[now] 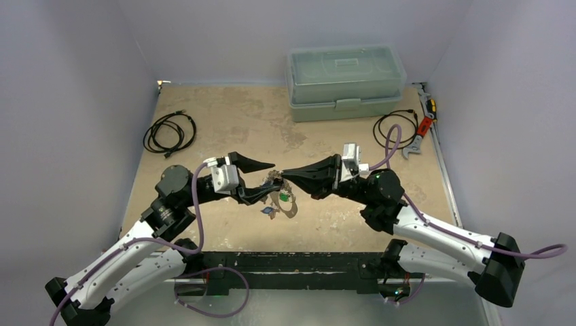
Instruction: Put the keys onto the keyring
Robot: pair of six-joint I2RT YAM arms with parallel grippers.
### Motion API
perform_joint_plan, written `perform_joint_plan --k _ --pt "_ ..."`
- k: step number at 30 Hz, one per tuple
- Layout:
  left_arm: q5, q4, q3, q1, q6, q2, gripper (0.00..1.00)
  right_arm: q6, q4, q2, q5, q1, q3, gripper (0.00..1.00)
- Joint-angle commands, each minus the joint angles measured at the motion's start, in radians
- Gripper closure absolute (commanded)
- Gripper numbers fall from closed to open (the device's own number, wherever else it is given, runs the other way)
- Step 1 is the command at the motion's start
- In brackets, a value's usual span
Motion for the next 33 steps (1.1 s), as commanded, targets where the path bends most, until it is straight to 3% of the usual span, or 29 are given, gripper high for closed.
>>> perform_joint_plan --k 1,33 --pt "0.005 0.01 0.029 -0.001 0.01 -0.018 0.5 -0.022 0.019 -0.027 0.033 0.007 0.051 1.0" --pt "0.032 -0.022 0.065 0.0 0.015 -0.005 0.78 -0.04 -0.082 -0.048 -0.078 0.007 0.09 1.0"
